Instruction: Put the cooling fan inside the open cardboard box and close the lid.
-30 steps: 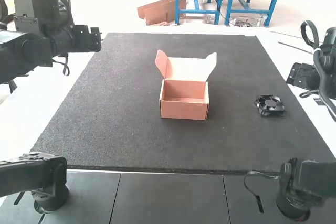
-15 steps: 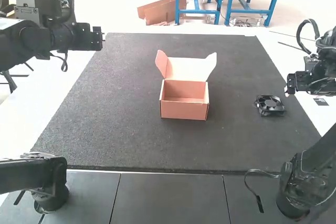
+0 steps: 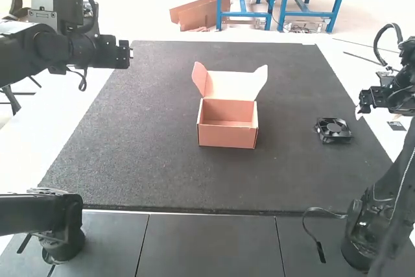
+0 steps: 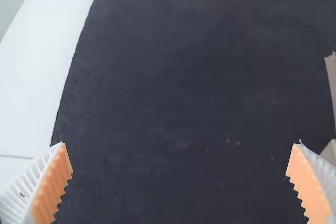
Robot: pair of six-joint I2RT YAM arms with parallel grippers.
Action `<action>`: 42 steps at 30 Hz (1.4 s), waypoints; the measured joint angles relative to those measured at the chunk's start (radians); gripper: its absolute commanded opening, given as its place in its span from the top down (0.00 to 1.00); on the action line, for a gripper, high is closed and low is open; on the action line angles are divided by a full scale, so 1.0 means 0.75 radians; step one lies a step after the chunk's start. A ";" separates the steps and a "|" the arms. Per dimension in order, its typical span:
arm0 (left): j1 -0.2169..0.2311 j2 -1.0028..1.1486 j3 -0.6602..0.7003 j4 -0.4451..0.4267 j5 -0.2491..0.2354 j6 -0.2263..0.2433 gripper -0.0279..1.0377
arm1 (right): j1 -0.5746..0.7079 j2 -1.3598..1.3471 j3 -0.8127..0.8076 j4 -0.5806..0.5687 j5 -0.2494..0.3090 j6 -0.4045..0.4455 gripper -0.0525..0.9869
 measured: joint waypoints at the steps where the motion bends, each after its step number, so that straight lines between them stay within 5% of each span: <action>1: 0.000 0.000 0.000 0.001 0.000 0.000 0.07 | 0.001 0.013 -0.001 0.006 -0.004 -0.014 0.09; 17: 0.000 0.000 0.001 -0.030 0.010 0.001 0.07 | 0.002 0.150 -0.001 0.222 -0.035 -0.071 0.09; 42: 0.015 0.000 0.028 -0.045 0.011 0.001 0.07 | 0.004 0.301 0.044 0.198 -0.161 -0.082 0.10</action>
